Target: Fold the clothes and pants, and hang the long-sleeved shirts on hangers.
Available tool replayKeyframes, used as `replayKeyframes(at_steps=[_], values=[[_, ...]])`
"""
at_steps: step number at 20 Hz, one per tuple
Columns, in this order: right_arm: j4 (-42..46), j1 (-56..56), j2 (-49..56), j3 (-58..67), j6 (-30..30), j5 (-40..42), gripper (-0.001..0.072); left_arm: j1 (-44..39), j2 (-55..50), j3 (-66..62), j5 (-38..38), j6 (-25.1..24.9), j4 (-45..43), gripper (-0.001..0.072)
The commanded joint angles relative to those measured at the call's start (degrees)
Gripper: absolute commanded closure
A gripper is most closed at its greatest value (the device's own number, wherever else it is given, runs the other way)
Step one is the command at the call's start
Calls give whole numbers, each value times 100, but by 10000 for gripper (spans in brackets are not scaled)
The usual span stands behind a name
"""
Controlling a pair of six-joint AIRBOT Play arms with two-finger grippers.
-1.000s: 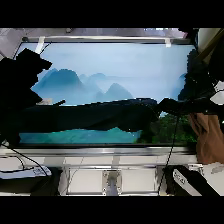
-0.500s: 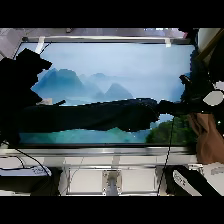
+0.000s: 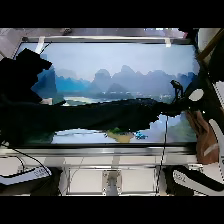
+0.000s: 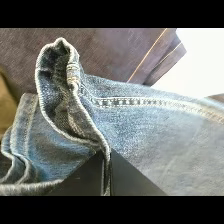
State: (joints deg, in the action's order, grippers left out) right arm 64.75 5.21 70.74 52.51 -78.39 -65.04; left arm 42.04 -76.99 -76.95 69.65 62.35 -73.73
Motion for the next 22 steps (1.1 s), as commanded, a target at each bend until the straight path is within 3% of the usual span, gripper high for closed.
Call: replayKeyframes(at_steps=[1, 2, 3, 4, 7, 14, 18, 22], values=[[-586, 0, 850, -2, 754, 415, 117, -7, 72, -2, -66, 249, 396, 691], [-802, 0, 1001, -2, 1029, 509, 228, -7, 74, -2, -66, 249, 461, 691], [-1012, 0, 1084, -2, 1294, 627, 416, -7, 74, -2, -66, 278, 573, 691], [-1139, 0, 1088, 15, 1462, 730, 667, -7, 76, -2, -66, 310, 669, 691], [-857, 37, 776, 507, 1515, 280, 669, -4, 267, -2, -103, 306, 1023, 691], [415, 636, -1325, 3080, 1123, -2199, 669, -4, 1567, -457, -363, 308, 1731, 691], [450, 791, -2299, 4030, 741, -2302, 671, -52, 2216, -503, -483, 284, 3145, 692], [1001, 791, -2061, 4151, 756, -2092, 671, -586, 1974, -494, -496, 297, 2754, 692]])
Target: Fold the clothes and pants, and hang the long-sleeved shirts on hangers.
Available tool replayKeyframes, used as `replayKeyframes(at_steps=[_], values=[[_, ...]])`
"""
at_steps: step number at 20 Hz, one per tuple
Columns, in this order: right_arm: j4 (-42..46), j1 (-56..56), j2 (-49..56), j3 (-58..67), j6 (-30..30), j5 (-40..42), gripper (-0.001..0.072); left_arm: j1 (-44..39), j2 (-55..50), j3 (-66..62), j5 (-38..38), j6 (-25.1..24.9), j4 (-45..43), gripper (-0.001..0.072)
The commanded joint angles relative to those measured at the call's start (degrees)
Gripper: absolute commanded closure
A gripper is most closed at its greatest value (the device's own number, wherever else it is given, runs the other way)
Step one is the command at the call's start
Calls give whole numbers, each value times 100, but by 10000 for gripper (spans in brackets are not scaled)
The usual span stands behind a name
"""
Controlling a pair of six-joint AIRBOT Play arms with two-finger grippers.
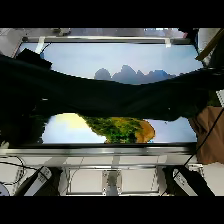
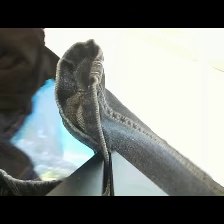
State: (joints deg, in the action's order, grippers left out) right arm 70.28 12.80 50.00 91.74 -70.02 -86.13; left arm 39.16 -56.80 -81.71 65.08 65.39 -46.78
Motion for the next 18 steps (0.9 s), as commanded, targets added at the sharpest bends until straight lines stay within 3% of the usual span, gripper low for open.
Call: replayKeyframes(at_steps=[1, 3, 5, 8, 11, 12, 13, 14, 15, 17, 18], values=[[599, 33, 267, 227, -85, 15, 671, -468, -205, -17, -42, 13, 28, 691], [667, 33, 942, 227, -85, 55, 671, -863, -636, -17, -280, 26, 4, 692], [669, 42, 1755, 227, -94, 422, 671, -1191, -1084, -17, -1106, 120, -205, 692], [584, 81, 3001, 227, -647, 1488, 671, -1552, -1823, -17, -2503, 710, -249, 693], [127, 79, 4070, 227, -1325, 2833, 670, -2044, -2551, -20, -2968, 708, -249, 692], [-120, 79, 4330, 229, -1550, 3222, 602, -2221, -2778, -20, -3051, 708, -249, 691], [-306, 79, 4509, 229, -1703, 3488, 292, -2380, -2977, -20, -3126, 706, -251, 586], [-380, 81, 4625, 234, -1779, 3595, 106, -2481, -3101, -20, -3189, 708, -249, 283], [-273, 105, 4653, 240, -1770, 3530, 107, -2518, -3156, -20, -3187, 710, -251, 79], [302, 205, 4566, 243, -1733, 3014, 108, -2393, -3062, -20, -3029, 710, -251, 96], [560, 323, 4505, 240, -1711, 2616, 108, -2247, -2955, -20, -2879, 719, -251, 144]])
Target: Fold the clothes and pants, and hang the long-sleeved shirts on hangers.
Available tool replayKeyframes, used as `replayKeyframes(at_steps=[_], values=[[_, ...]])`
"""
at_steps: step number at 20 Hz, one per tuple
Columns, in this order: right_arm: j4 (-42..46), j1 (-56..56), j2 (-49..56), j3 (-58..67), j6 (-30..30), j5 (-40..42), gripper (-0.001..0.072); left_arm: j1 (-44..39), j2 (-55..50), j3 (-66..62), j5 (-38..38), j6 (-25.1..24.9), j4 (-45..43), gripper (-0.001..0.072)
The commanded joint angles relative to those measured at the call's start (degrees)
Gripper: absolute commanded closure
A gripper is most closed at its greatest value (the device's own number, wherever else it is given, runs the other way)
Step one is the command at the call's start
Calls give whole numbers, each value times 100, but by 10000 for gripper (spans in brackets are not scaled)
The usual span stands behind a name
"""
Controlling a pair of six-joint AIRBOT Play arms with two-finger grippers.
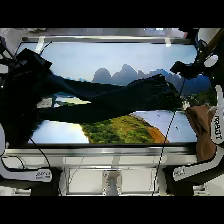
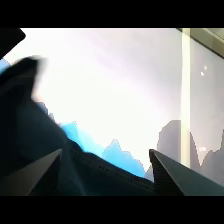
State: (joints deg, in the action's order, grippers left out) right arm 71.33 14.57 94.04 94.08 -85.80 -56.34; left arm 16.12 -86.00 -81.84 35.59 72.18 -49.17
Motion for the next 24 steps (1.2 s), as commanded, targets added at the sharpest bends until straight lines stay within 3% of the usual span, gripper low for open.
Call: replayKeyframes(at_steps=[1, 4, 6, 12, 15, 17, 18, 19, 21, 22, 24], values=[[472, 282, 72, 7, 31, -772, 108, 245, 87, -7, 315, 90, -13, 168], [208, 555, 146, 4, 833, -1722, 108, 756, 243, -4, 1130, 114, -15, 168], [83, 557, 273, 7, 1016, -1541, 109, 966, 170, 15, 1408, 225, -33, 169], [-1419, 551, 1156, 7, 1506, -1458, 109, 1027, -68, 20, 1432, 369, -334, 169], [-1458, 466, 1425, 7, 1502, -1480, 115, 1029, -76, 20, 1692, 369, -831, 169], [-1495, 367, 1432, 13, 1543, -1488, 308, 1032, -76, 20, 1971, 369, -1058, 169], [-1609, 334, 1432, 66, 1655, -1565, 518, 1032, -76, 20, 2131, 369, -1139, 169], [-1711, 313, 1427, 179, 1676, -1720, 659, 1034, -74, 20, 2286, 372, -1209, 169], [-1727, 321, 1355, 562, 1692, -2286, 669, 1088, -61, 17, 2632, 376, -1318, 180], [-1685, 365, 1270, 835, 1694, -2677, 669, 1150, -37, 17, 2804, 424, -1368, 237], [-1617, 481, 1008, 1355, 1716, -3469, 669, 1335, 44, 17, 3165, 459, -1388, 238]])
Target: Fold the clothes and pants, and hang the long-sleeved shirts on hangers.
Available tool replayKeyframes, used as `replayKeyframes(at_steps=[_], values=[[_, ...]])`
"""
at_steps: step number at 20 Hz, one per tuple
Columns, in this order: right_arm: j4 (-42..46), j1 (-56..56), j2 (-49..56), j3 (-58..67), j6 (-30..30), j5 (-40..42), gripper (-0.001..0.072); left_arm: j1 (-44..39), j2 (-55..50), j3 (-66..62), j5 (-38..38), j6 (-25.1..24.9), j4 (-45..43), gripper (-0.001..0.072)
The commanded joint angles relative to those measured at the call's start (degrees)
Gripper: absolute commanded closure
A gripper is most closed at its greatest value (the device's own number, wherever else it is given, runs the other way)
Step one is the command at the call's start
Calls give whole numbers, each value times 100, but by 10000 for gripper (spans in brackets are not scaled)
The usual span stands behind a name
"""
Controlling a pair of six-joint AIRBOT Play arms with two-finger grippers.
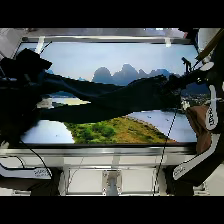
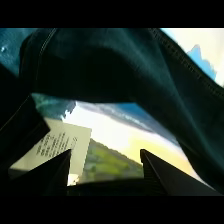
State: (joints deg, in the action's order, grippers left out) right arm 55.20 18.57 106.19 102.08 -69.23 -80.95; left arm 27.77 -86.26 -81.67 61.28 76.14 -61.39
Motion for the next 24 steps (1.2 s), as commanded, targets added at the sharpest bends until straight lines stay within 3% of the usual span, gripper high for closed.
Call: replayKeyframes(at_steps=[1, 5, 9, 13, 17, 19, 20, 22, 24], values=[[17, 138, -426, 737, 140, -1373, 669, 282, 111, 0, 785, 72, -166, 237], [46, 389, -1725, 503, 398, -1952, 669, 667, 175, 4, 1185, 258, -166, 237], [916, 433, -3206, -1134, 640, -2096, 670, 678, 170, 131, 1217, 254, -164, 237], [1423, 728, -4260, -3689, 640, -1558, 669, 660, 168, 573, 1211, 142, -254, 237], [1888, 1300, -4555, -5729, 673, -616, 669, 660, 166, 920, 1123, 144, -503, 237], [1985, 1499, -4518, -6155, 520, -120, 669, 625, 155, 940, 772, 149, -365, 234], [1969, 1539, -4520, -6210, 369, 118, 669, 579, 153, 940, 505, 144, -98, 198], [1845, 1532, -4533, -6199, 199, 546, 669, 343, 144, 940, -361, 83, 411, 194], [1674, 1532, -4533, -6157, 116, 802, 669, -146, 125, 929, -1174, -105, 352, 194]])
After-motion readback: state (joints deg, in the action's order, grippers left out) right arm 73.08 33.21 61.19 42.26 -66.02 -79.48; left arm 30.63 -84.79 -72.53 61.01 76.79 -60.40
